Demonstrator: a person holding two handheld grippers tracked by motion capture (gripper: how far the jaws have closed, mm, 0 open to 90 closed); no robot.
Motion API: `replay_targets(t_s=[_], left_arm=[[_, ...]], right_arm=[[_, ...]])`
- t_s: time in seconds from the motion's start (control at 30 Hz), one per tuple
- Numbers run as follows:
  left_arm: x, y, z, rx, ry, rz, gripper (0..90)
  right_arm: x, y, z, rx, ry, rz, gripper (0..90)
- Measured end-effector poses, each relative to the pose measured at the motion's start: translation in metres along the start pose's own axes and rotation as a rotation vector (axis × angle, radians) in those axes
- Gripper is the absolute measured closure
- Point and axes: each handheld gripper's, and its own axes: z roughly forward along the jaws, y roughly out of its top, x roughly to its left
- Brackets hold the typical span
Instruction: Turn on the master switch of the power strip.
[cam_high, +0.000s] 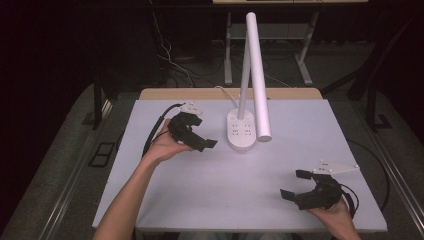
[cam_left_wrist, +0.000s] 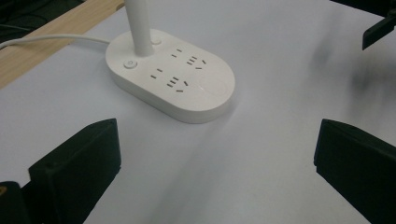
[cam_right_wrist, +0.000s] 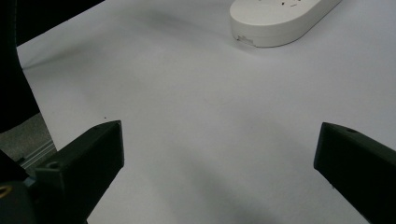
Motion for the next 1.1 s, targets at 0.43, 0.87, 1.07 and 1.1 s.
replay_targets(t_s=[0.43, 0.87, 1.07, 1.1], left_arm=[[0.015, 0.015, 0.005, 0.0, 0.014, -0.014, 0.0], [0.032, 0.036, 0.023, 0.011, 0.026, -0.035, 0.4], [0.038, 0.044, 0.036, 0.024, 0.016, -0.036, 0.4], [0.04, 0.045, 0.037, 0.032, 0.016, -0.027, 0.4]], right_arm=[[0.0, 0.0, 0.0, -0.002, -0.001, -0.001, 1.0], [-0.001, 0.0, -0.001, -0.005, 0.0, 0.0, 1.0], [-0.001, 0.0, -0.001, -0.004, 0.003, -0.004, 1.0], [-0.001, 0.0, -0.001, -0.003, 0.003, -0.007, 1.0]])
